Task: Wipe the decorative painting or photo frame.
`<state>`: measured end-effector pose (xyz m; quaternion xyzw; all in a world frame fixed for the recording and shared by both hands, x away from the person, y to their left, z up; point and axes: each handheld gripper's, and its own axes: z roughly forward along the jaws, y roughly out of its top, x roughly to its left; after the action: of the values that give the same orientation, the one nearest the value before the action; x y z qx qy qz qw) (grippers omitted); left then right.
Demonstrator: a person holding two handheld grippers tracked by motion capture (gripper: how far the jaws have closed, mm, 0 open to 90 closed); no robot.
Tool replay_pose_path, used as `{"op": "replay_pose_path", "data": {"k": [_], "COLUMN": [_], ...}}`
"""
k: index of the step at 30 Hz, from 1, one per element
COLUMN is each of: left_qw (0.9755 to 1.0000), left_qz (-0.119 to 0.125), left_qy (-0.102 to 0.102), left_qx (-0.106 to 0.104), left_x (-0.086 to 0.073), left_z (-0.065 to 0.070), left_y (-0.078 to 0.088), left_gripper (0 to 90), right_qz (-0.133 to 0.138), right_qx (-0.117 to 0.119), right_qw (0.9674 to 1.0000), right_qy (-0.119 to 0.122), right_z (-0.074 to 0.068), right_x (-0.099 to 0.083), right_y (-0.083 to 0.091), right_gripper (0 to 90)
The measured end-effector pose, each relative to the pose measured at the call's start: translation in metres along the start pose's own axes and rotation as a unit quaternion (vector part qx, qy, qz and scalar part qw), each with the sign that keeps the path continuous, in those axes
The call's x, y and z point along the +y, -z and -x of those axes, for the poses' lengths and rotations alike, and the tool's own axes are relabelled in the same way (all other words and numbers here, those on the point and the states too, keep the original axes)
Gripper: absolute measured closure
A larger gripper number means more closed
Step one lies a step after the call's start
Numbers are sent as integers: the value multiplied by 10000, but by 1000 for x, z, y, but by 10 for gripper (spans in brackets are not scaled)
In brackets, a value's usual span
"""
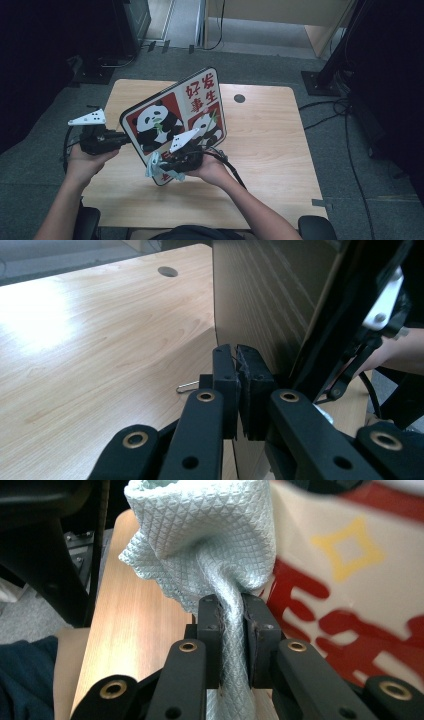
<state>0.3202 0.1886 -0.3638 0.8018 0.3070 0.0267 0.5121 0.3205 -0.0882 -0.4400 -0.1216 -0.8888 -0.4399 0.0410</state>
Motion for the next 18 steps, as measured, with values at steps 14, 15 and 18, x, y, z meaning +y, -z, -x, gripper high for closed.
{"op": "replay_pose_path", "data": {"k": [14,15,18], "left_qw": [10000,10000,10000], "left_qz": [14,16,17], "left_qy": [26,30,34], "left_qx": [14,19,21], "left_x": [0,0,0], "left_z": [-1,-1,-1], "left_y": [0,0,0], "left_gripper": [868,866,866], "right_qz": [-71,-87,-173], "right_qx": [157,178,186], "right_qw": [9998,9998,9996], "right_qy": [-60,-97,-153], "right_z": [4,4,5], "right_x": [-35,-37,-44], "right_y": [-17,-18,-22], "right_gripper": [804,804,804]}}
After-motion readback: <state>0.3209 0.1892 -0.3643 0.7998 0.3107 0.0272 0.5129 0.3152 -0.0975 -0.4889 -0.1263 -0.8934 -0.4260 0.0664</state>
